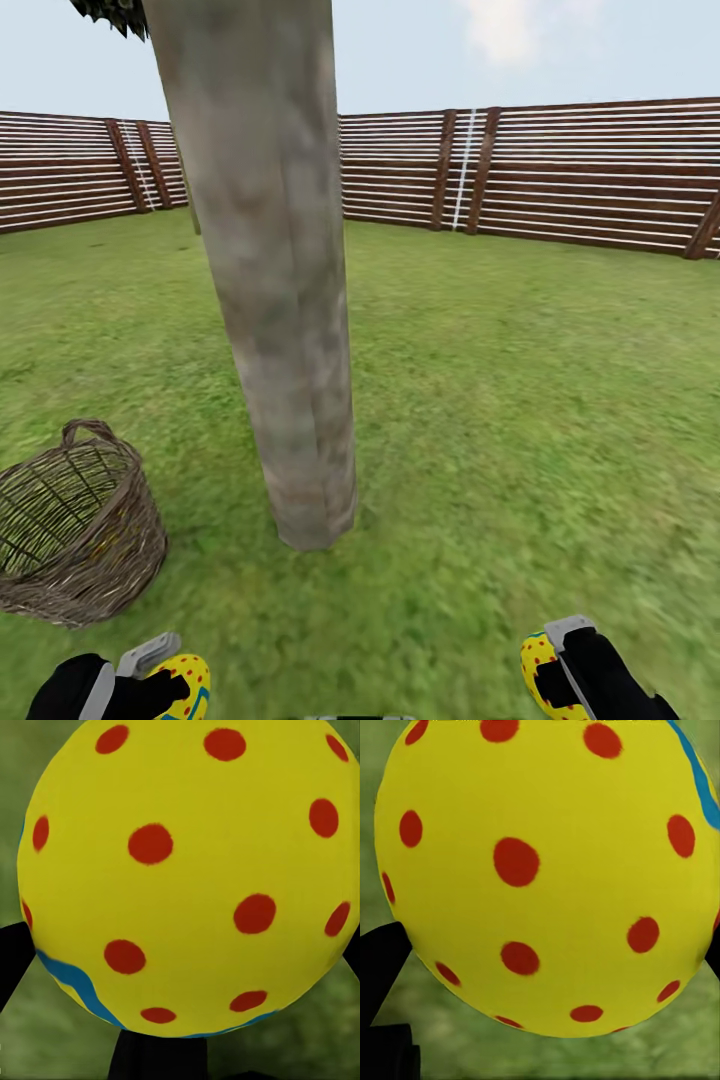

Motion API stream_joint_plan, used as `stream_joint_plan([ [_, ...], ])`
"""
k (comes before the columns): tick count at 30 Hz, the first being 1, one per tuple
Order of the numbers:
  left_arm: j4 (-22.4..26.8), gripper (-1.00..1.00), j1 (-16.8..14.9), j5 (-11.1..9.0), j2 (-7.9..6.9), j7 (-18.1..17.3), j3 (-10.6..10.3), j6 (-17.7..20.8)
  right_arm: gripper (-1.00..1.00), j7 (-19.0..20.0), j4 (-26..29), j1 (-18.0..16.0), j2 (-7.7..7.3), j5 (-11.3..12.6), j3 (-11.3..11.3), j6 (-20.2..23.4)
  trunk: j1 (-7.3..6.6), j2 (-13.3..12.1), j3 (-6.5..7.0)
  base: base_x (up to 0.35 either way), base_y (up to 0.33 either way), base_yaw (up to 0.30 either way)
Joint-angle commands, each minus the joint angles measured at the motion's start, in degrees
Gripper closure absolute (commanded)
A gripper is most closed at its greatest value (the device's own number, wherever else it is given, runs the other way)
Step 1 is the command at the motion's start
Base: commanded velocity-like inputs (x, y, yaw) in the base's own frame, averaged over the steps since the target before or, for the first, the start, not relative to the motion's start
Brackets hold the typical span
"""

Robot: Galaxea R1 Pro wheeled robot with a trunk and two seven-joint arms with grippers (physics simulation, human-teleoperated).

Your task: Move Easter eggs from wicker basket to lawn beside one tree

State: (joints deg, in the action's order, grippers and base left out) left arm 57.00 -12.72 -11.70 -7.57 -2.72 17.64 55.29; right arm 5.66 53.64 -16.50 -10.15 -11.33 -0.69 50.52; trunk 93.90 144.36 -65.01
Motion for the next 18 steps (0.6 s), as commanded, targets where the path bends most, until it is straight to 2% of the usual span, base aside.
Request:
stream_joint_plan([
  [1, 0.04, 1.00, -0.03, 0.10, 0.01, -0.29, 0.11, 0.26, 1.00, 0.58, 0.08, -0.02, 0.00, -0.64, -0.12, 0.27, 0.01, 0.04, -0.28, 0.000, 0.000, 0.000],
  [18, 0.04, 1.00, -0.03, 0.10, 0.01, -0.35, 0.11, 0.26, 1.00, 0.58, 0.12, -0.02, 0.02, -0.71, -0.25, 0.28, 0.42, 0.25, -3.82, 0.000, 0.000, 0.000],
])
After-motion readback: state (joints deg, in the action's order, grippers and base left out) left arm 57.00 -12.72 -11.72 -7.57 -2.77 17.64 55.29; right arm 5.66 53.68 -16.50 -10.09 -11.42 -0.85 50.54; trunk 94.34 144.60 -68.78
